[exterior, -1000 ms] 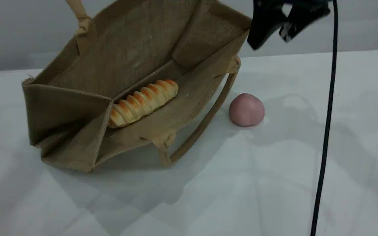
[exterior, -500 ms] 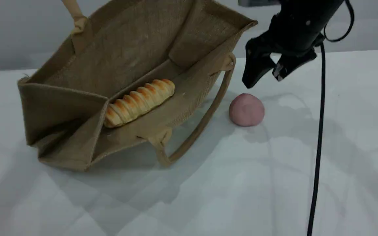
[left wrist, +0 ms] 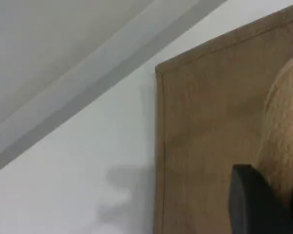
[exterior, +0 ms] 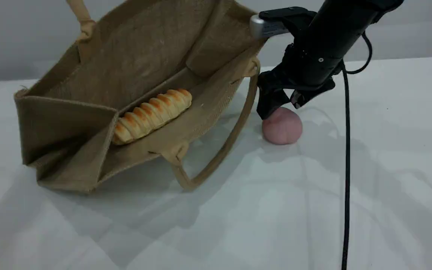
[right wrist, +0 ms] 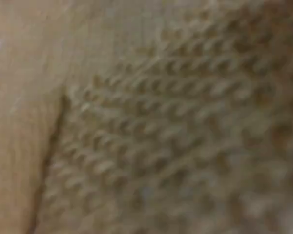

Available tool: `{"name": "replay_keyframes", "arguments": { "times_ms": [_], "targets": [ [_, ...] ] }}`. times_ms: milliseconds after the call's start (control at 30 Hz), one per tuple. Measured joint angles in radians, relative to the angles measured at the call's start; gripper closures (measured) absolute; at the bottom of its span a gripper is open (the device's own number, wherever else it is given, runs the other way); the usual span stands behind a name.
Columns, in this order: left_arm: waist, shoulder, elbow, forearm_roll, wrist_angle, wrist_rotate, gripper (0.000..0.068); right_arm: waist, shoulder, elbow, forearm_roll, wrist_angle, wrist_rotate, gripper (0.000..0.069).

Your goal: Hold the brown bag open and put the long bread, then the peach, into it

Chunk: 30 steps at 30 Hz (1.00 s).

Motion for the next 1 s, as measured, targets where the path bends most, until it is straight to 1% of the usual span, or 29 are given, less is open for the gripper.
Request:
{"name": "replay_keyframes", "arguments": {
  "times_ms": [233, 367, 433, 500, 633, 667, 700, 800, 1000],
  "targets": [
    [0.000, 0.000, 0.000, 0.011, 0.000, 0.000, 0.0596, 0.000, 0.045, 0.000, 0.008, -0.024, -0.001, 0.0140],
    [0.000, 0.000, 0.000, 0.011, 0.000, 0.000, 0.0596, 0.000, 0.057, 0.000, 0.010, -0.029, -0.001, 0.0190],
    [0.000, 0.000, 0.000, 0.011, 0.000, 0.000, 0.0596, 0.000, 0.057, 0.000, 0.010, -0.030, -0.001, 0.0251],
    [0.000, 0.000, 0.000, 0.011, 0.000, 0.000, 0.0596, 0.000, 0.057, 0.000, 0.010, -0.033, -0.001, 0.0337],
    [0.000, 0.000, 0.000, 0.011, 0.000, 0.000, 0.0596, -0.001, 0.052, 0.000, -0.006, -0.025, -0.001, 0.0570],
    [0.000, 0.000, 0.000, 0.011, 0.000, 0.000, 0.0596, -0.001, 0.048, 0.000, -0.026, -0.017, 0.001, 0.0619],
    [0.000, 0.000, 0.000, 0.011, 0.000, 0.000, 0.0596, -0.001, 0.041, 0.000, -0.048, -0.007, 0.011, 0.0646],
    [0.000, 0.000, 0.000, 0.011, 0.000, 0.000, 0.0596, -0.001, 0.010, 0.000, -0.109, 0.030, 0.049, 0.0666],
    [0.000, 0.000, 0.000, 0.010, 0.000, 0.000, 0.0596, -0.001, -0.096, 0.002, -0.277, 0.106, 0.185, 0.0667]
  ]
}}
